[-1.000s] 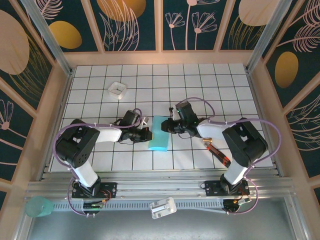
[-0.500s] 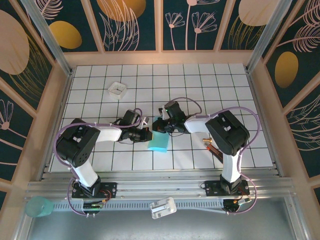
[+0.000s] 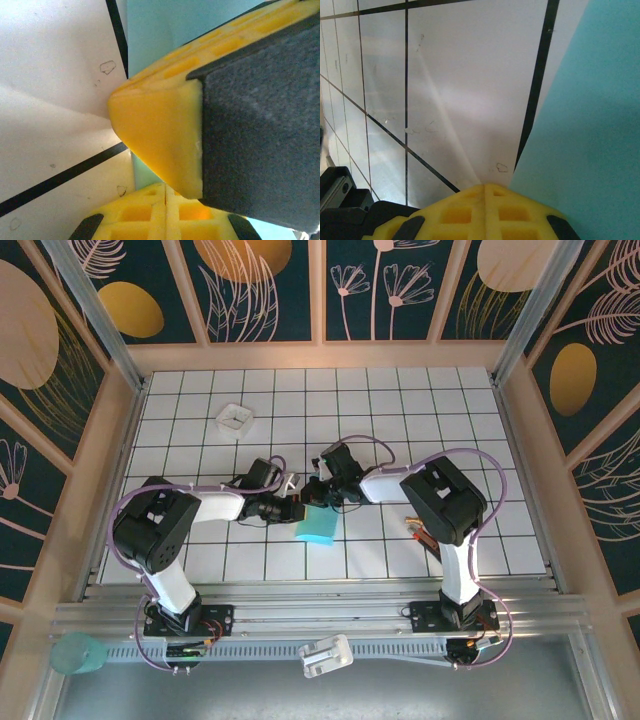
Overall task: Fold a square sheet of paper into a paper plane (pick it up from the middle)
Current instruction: First fold in half a square sheet of paper at the center of the table.
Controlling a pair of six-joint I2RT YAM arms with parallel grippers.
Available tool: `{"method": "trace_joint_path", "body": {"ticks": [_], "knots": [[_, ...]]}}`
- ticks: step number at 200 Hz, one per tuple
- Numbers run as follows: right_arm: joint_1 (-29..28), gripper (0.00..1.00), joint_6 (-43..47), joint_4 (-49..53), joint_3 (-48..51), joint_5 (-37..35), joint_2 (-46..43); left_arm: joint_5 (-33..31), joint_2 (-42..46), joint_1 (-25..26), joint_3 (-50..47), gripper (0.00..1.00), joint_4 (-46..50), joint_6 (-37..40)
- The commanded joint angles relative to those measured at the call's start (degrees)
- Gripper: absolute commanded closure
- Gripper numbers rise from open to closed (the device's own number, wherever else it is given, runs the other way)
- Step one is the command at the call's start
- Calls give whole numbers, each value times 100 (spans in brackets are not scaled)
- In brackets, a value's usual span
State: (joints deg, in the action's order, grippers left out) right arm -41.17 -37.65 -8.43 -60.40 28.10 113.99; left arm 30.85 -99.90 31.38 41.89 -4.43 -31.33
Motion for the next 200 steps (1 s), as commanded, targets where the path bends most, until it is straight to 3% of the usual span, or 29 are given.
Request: {"method": "trace_joint_path", "body": {"ticks": [1,200], "knots": [[119,100,126,282,-136,-300,241,-807,-511,53,-243,100,958,255],[921,100,144,531,-975,-773,906,-1046,-586,68,-269,100,1190,371]]}}
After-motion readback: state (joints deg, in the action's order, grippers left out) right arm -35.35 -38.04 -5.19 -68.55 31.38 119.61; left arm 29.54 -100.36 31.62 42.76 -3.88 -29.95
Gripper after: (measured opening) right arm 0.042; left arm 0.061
